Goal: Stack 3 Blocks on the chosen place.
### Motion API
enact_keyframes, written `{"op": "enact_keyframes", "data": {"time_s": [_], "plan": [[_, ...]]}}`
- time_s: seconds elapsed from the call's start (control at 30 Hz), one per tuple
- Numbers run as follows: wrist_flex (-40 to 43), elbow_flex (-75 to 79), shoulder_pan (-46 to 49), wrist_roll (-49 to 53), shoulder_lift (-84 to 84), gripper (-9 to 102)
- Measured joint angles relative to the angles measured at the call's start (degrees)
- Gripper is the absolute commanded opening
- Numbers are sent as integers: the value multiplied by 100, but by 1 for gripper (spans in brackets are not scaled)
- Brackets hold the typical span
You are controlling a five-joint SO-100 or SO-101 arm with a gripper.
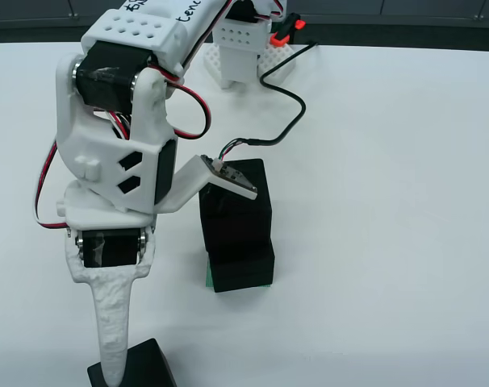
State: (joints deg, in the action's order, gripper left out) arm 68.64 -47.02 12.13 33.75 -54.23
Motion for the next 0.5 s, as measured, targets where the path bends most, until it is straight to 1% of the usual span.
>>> {"op": "enact_keyframes", "data": {"time_s": [0.17, 0.37, 0.5], "plan": [[237, 360, 9, -659, 185, 40], [404, 413, -185, -1028, 352, 40], [422, 413, -229, -1081, 483, 40]]}}
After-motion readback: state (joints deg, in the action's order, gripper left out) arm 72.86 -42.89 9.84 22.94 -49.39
